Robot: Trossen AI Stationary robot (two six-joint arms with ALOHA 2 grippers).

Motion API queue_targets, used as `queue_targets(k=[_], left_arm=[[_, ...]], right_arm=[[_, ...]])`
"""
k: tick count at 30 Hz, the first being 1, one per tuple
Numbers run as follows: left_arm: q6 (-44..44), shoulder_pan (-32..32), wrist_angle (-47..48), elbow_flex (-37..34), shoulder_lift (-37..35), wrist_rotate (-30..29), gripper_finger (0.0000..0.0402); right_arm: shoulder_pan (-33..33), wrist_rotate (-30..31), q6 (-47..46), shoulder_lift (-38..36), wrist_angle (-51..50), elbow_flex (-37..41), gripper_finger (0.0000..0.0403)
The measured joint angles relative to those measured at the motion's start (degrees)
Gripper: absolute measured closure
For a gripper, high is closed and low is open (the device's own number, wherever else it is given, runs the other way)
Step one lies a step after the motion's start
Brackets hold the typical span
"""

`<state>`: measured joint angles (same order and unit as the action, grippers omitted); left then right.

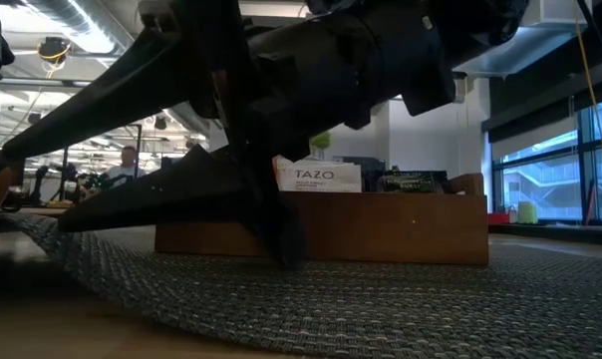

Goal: Pick & Place Tea
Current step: Put the orange tea bag into the left section of the wooden organizer

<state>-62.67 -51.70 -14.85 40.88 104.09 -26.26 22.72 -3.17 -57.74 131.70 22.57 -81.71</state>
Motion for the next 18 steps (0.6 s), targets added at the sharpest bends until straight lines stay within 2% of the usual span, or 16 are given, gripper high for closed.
queue_targets(k=[18], left_arm=[[0.41, 0.02, -0.04, -0.02, 0.00, -1.07, 0.0277]], right_arm=[[-0.09, 0.10, 1.25, -0.09, 2.60, 0.00, 0.0247]])
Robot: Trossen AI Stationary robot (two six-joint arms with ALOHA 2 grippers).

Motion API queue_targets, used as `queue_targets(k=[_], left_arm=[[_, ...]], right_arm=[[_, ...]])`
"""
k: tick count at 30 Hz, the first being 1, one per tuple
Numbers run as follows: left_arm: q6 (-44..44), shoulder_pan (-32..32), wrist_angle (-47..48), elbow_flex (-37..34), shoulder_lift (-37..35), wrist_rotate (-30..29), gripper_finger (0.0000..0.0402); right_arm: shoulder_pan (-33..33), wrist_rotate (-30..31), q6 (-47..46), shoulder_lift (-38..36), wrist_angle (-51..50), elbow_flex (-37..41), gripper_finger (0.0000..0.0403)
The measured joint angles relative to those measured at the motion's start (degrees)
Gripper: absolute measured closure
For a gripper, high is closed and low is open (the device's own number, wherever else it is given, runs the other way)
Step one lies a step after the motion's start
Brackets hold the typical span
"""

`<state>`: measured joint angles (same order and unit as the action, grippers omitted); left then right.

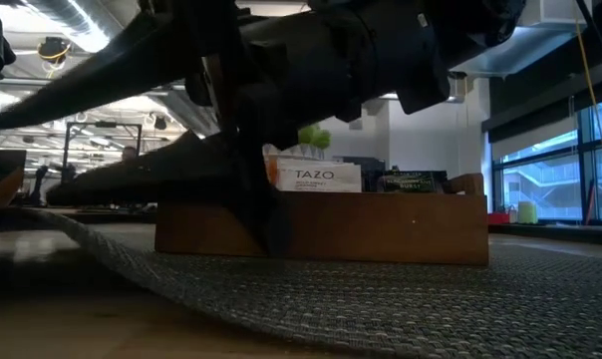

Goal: Pick & Place Tea
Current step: Put the orange tea bag into the left section of the wooden organizer

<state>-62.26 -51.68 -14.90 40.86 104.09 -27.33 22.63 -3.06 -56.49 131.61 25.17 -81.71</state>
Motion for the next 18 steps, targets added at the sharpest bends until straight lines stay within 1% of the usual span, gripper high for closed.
queue_targets(k=[3, 8, 13, 18], left_arm=[[0.00, 0.00, 0.00, 0.00, 0.00, -0.08, 0.0279], [-0.65, 0.04, 0.02, -0.02, 0.09, -1.87, 0.0281], [-4.72, 0.04, 0.04, -0.04, 0.09, -2.68, 0.0282], [-9.31, 0.07, -0.44, -0.04, 0.09, -2.80, 0.0279]], right_arm=[[0.00, 0.29, -0.20, -0.02, -2.38, 0.00, 0.0250], [0.11, 0.36, -0.32, -0.02, -1.63, 0.00, 0.0264], [0.20, 0.30, -0.26, -0.02, -1.40, 0.00, 0.0276], [0.20, 0.37, -0.17, -0.02, -1.34, 0.00, 0.0279]])
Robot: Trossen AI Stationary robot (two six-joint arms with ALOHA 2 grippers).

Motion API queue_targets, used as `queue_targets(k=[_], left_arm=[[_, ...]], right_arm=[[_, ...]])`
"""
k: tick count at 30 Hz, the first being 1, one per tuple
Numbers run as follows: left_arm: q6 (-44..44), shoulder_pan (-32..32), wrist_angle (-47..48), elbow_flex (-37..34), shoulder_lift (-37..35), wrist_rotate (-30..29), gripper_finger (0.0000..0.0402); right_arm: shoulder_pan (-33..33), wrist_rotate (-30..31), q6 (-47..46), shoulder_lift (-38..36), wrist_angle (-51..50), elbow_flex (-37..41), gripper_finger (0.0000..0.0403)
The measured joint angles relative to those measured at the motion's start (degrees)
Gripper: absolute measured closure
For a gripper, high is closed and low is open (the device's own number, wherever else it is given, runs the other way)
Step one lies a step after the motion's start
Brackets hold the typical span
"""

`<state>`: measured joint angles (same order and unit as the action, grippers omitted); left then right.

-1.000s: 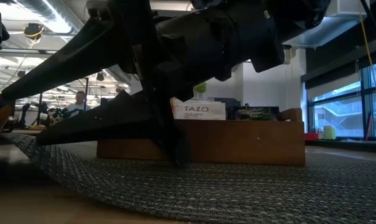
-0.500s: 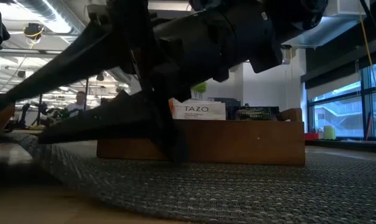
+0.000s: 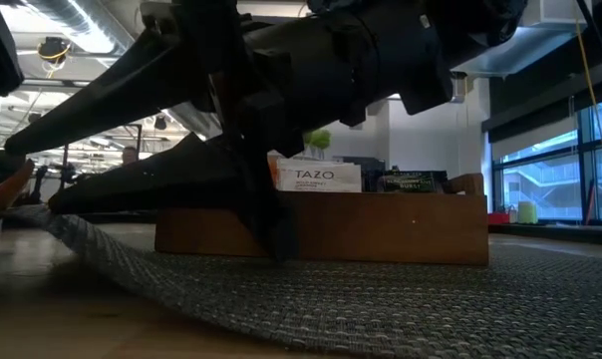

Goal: Pick & Place Tea
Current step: Put the orange tea bag into the left section of the wooden organizer

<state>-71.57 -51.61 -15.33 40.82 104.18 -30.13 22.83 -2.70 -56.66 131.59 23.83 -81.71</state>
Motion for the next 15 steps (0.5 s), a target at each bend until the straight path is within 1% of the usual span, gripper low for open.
queue_targets(k=[8, 15], left_arm=[[-5.49, 0.06, -0.55, 0.00, -0.02, -0.13, 0.0282], [-11.23, 0.21, -0.68, 0.04, -0.16, -0.55, 0.0279]], right_arm=[[0.04, 2.09, 1.46, 0.00, -0.40, 0.00, 0.0279], [0.02, 2.18, 1.69, 0.00, -1.32, -0.02, 0.0279]])
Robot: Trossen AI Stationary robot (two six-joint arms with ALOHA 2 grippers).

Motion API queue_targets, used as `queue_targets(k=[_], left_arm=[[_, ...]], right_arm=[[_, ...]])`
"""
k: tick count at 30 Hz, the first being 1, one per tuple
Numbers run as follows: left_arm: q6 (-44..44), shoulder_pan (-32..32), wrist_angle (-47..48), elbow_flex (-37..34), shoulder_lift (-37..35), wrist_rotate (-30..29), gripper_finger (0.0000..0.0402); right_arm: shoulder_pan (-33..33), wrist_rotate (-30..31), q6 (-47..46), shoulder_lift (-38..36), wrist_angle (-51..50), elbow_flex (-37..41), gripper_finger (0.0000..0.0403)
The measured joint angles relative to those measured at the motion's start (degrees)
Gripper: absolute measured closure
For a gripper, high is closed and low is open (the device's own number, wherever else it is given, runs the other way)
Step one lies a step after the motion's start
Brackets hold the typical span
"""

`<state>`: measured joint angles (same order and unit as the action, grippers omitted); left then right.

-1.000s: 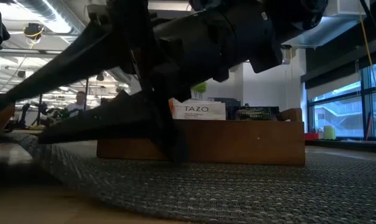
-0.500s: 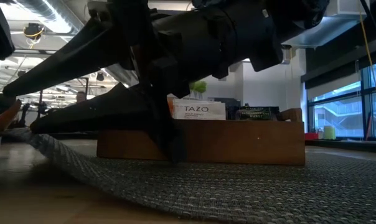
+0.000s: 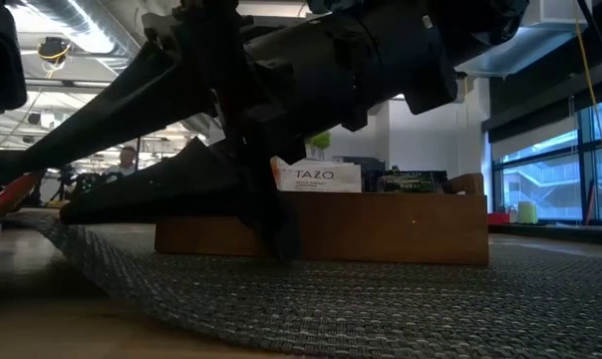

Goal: Pick & Place Tea
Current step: Put the orange tea bag into the left section of the wooden organizer

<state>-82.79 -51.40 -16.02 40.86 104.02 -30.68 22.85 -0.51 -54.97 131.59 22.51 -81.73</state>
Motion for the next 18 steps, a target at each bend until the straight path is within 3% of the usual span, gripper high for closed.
queue_targets(k=[10, 18], left_arm=[[-2.13, 2.63, -0.54, 0.09, -0.11, 2.71, 0.0278], [-1.94, 2.78, -0.54, 0.09, -0.20, 3.30, 0.0277]], right_arm=[[-0.15, 0.87, 2.40, 0.00, -0.62, 0.00, 0.0285], [-0.15, 0.93, 4.76, 0.00, -1.78, -0.02, 0.0368]])
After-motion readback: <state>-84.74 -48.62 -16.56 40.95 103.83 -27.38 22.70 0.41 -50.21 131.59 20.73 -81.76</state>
